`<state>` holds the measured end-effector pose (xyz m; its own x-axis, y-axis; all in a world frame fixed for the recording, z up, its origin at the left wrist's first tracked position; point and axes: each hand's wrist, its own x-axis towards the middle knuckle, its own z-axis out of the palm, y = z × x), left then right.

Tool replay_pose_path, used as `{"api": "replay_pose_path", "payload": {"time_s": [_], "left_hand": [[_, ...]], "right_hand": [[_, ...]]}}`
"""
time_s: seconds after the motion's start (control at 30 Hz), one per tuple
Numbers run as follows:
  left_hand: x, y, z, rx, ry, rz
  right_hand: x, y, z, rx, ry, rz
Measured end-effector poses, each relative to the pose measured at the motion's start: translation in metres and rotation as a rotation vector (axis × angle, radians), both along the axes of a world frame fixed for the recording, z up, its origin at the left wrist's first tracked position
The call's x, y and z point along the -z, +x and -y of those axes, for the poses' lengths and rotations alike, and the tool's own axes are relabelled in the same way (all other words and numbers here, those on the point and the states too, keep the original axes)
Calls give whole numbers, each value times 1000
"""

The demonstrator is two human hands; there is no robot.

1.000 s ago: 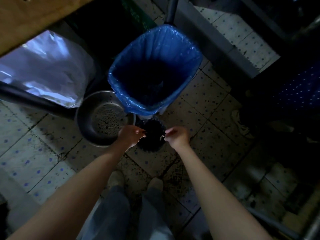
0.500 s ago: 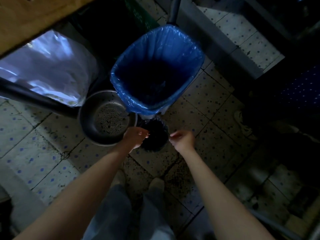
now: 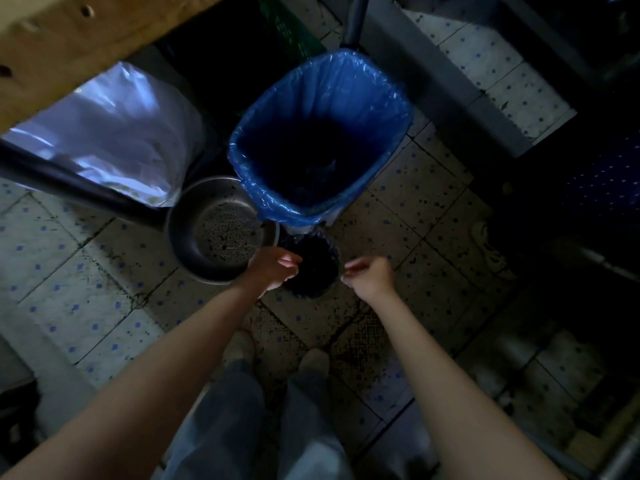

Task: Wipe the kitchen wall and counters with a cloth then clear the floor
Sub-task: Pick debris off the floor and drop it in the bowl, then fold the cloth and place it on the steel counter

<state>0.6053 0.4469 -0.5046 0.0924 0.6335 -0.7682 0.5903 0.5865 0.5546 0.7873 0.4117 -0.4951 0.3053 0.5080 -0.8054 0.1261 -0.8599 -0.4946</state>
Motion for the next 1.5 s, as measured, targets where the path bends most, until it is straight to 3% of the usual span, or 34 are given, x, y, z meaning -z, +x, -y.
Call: {"api": "replay_pose_path", "payload": {"time_s": [0.33,0.6,0.9,1.07,1.2,1.5], "left_hand": [[-95,-24,33,43,103,-11],[-168,-60,86,135,276,-194],[-213,-122,134,49,298,-390],[-230,-174,175,-23,323,-493],[-243,-221,213,-94,326,-585],[-304,-326,281,-233,378,-915]], "right_hand": [[-96,-4,13,-468,131,63],[-174,-27,28,-865,221,109],[-210,-84,37,-1460,283,362],[-228,-144,52,-1669,428,407],[-249,-198,69,-1711,661,375],[-303,-341,89,-1948,989,472]]}}
